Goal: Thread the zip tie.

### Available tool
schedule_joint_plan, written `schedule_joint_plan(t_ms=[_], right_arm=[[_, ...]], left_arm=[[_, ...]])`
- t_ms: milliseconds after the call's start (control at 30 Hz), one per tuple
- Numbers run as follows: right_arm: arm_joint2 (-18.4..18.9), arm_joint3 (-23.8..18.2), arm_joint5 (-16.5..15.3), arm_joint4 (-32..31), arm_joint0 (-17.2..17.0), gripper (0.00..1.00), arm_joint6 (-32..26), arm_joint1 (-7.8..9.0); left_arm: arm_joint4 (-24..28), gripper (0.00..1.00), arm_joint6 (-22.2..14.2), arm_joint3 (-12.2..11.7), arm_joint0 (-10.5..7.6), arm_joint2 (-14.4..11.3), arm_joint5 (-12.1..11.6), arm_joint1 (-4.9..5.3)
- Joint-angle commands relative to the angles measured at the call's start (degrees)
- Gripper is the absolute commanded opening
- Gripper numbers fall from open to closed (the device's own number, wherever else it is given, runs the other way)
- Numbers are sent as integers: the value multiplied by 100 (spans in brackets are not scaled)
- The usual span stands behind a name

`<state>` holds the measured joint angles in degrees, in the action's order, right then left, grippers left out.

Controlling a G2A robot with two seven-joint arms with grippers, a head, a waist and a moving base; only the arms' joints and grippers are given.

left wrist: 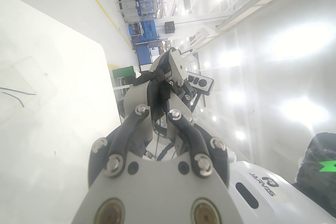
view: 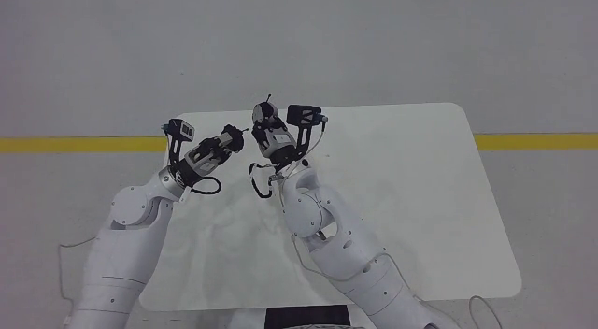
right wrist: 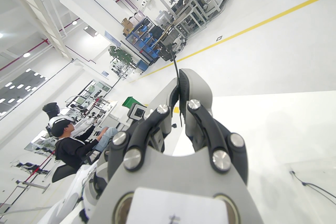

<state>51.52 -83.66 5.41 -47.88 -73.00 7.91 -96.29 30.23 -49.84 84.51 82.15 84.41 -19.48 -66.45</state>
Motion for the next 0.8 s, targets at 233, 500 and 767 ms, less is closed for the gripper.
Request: schedule_joint_plan(t_ms=[233, 500, 767], right_arm=[[63, -160, -164, -29, -104, 0, 144, 19], [-67, -25, -206, 34, -63, 0, 250, -25], [-159, 98, -131, -15, -44, 0, 416, -65]], left_arm=[[0, 0, 0, 0, 0, 0, 0, 0], [0, 0, 0, 0, 0, 0, 0, 0], [0, 0, 0, 0, 0, 0, 0, 0]])
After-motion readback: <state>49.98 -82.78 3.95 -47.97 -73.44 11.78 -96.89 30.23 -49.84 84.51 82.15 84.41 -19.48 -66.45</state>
